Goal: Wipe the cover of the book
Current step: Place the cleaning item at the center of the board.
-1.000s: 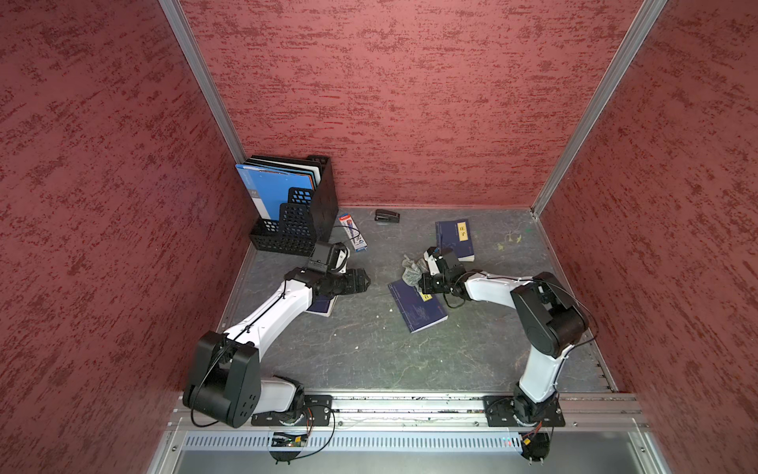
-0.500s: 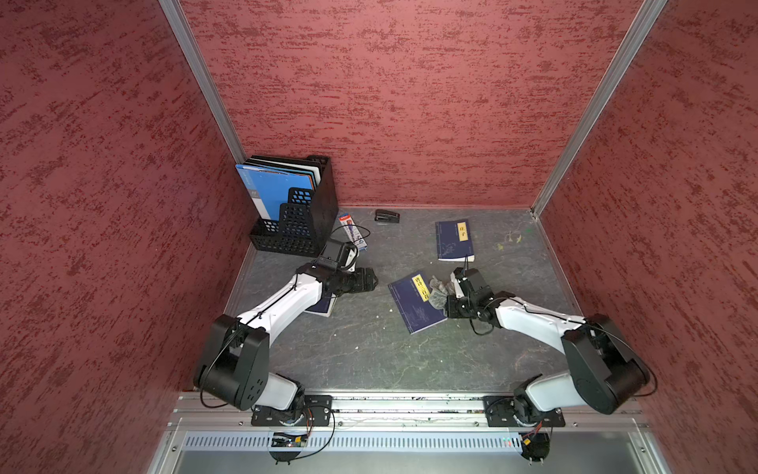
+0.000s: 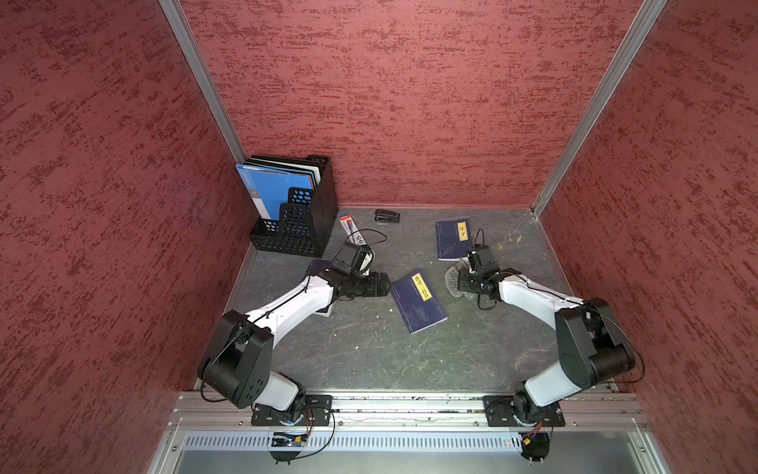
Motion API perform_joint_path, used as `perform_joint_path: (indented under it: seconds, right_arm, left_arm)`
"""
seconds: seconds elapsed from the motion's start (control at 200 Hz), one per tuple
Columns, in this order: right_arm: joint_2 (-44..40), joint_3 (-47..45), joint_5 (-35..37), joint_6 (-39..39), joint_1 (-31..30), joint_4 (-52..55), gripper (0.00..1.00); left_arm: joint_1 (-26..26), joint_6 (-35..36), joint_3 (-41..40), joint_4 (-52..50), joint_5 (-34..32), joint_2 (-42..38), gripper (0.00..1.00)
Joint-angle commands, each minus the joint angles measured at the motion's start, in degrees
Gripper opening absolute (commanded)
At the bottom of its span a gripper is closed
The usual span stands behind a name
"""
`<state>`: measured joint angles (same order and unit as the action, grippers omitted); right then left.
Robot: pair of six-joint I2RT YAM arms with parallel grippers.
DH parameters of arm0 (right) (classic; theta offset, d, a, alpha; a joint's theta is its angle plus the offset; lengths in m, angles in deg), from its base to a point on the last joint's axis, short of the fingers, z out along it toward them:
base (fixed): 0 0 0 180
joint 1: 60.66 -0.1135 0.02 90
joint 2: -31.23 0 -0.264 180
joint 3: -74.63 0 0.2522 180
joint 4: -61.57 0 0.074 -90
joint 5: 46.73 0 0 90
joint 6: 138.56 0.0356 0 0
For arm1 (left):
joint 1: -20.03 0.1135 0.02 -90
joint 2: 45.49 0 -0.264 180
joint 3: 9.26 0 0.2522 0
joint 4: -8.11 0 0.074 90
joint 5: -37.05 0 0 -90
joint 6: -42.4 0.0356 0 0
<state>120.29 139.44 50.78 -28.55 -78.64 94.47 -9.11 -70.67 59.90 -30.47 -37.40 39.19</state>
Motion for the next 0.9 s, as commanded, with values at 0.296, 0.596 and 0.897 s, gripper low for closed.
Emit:
perform_joint_path:
  seconds: [0.296, 0.596, 0.897]
  right_arm:
    - [-4.1, 0.8, -10.3, -1.5, -10.4, -1.4, 0.59]
    - [-1.0, -5.4, -12.7, 1.6, -12.1, -8.0, 0.55]
    - [-0.9, -8.2, -15.4, 0.8, -12.9, -7.4, 0.44]
  left_arm:
    - [-2.6, -4.7, 0.1, 6.4, 0.1, 7.7, 0.88]
    - [-4.0, -7.9, 2.1, 9.4, 2.5, 14.1, 0.78]
    - [-4.1, -8.7, 5.4, 11.4, 4.2, 20.7, 0.63]
